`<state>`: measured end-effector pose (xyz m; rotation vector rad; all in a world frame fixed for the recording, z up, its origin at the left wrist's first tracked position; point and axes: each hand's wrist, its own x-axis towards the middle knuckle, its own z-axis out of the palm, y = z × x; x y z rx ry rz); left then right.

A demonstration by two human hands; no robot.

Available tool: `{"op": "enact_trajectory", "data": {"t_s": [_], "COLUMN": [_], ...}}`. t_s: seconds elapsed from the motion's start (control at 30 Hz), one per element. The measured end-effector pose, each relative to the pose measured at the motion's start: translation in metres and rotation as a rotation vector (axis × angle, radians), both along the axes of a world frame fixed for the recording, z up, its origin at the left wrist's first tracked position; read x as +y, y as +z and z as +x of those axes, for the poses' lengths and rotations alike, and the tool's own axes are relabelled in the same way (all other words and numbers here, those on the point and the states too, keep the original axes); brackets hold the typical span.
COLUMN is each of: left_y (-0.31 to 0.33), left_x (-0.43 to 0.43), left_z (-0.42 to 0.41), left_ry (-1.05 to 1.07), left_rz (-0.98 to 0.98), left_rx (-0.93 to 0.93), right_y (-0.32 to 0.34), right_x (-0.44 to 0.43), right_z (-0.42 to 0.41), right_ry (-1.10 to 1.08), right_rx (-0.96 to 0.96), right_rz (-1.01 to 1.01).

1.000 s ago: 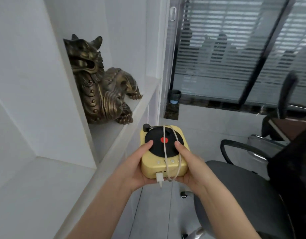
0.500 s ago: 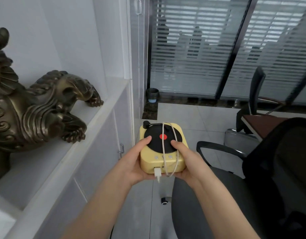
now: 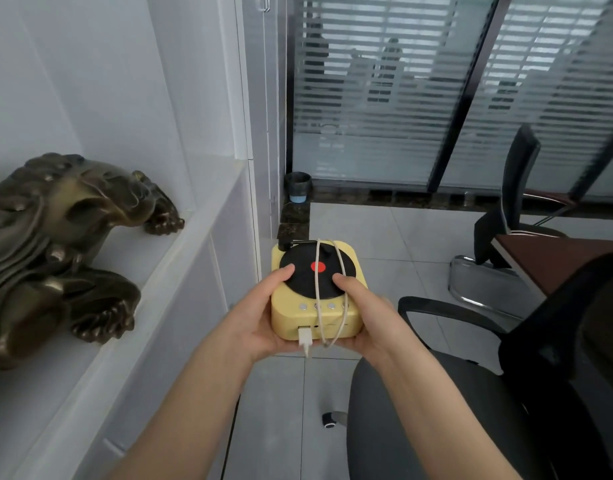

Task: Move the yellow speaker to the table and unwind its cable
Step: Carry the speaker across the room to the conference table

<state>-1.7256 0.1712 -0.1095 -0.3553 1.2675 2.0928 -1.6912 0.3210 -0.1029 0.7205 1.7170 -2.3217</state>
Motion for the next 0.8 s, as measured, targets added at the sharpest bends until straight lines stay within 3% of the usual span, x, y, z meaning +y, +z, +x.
{"op": "enact_trajectory", "data": {"t_s": [0.8], "left_y": [-0.001], "left_x": [0.035], "left_z": [-0.257], "left_ry": [-0.164], "left_rz": [-0.037], "left_rx": [0.021], "right_y": [-0.007], "right_x": [0.027], "right_z": [-0.228], "right_ry": [-0.183], "right_rx": [0.027], "right_rz": [-0.014]}}
